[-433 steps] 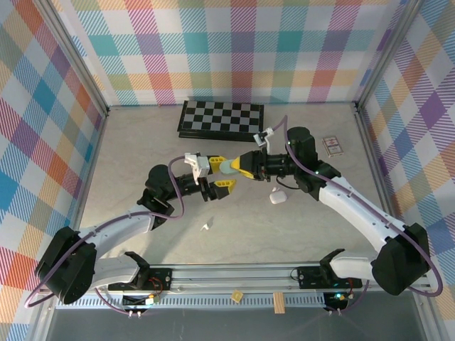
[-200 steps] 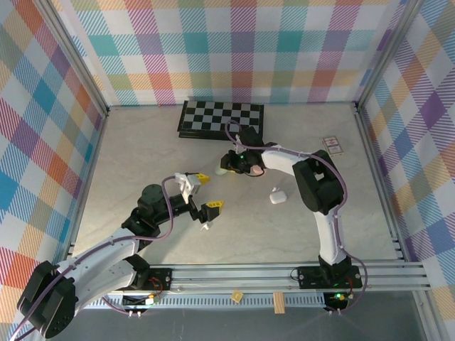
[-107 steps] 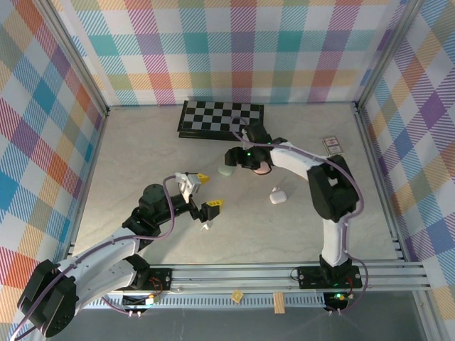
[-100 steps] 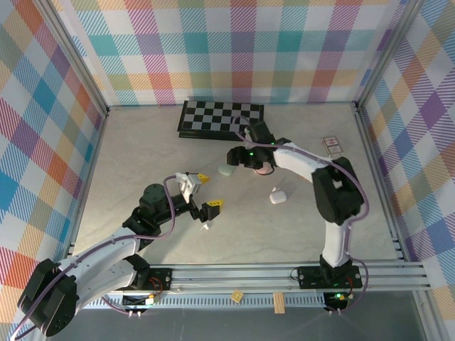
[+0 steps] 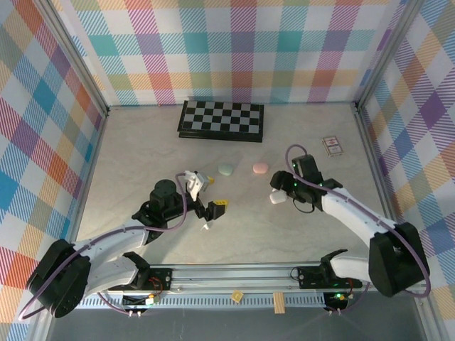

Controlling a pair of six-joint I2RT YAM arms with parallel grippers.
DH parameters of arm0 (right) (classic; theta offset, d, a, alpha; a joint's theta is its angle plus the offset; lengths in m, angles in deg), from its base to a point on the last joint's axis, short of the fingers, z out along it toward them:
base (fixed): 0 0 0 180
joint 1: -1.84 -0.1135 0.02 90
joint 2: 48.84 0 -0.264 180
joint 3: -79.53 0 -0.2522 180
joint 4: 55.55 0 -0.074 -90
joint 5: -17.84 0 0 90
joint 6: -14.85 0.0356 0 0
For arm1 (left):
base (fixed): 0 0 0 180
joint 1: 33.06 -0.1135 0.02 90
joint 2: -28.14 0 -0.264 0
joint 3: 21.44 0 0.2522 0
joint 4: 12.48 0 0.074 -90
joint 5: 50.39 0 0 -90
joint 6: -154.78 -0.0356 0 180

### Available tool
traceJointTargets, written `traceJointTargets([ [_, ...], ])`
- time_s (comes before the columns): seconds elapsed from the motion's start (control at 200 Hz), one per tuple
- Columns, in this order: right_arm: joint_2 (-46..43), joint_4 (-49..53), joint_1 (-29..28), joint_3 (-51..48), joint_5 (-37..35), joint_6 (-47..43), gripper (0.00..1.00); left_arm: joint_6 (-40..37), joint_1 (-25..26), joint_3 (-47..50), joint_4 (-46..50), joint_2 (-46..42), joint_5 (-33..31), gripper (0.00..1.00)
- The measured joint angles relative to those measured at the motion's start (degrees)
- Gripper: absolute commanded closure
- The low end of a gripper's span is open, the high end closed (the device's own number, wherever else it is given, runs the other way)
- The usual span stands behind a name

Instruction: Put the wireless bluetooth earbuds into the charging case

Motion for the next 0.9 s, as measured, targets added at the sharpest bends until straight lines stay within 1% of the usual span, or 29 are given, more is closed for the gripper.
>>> traceJointTargets([
  [0.155, 0.2, -0.1, 0.0, -2.9, 2.4, 4.3, 0.24, 0.0, 0.1, -0.6, -2.1, 3.2, 0.3, 0.0],
  [0.32, 5.0, -2.4, -0.3, -3.1, 4.7, 6.5, 0.27, 0.0, 0.5, -1.0, -3.5, 4.0, 0.5, 0.0],
  [0.42, 8.3, -3.0, -0.3, -2.5, 4.9, 6.4, 0.29, 0.0, 0.6, -1.0, -3.5, 3.6, 0.5, 0.0],
  [0.705, 15.6, -3.8, -0.3, 2.4, 4.0, 4.4, 0.42, 0.0, 0.7, -0.9, -2.6, -1.2, -0.4, 0.0],
  [0.9, 20.0, -3.0, -0.3, 6.1, 3.3, 1.0, 0.41, -0.1, 0.7, -0.9, -1.4, -2.0, -1.0, 0.0],
])
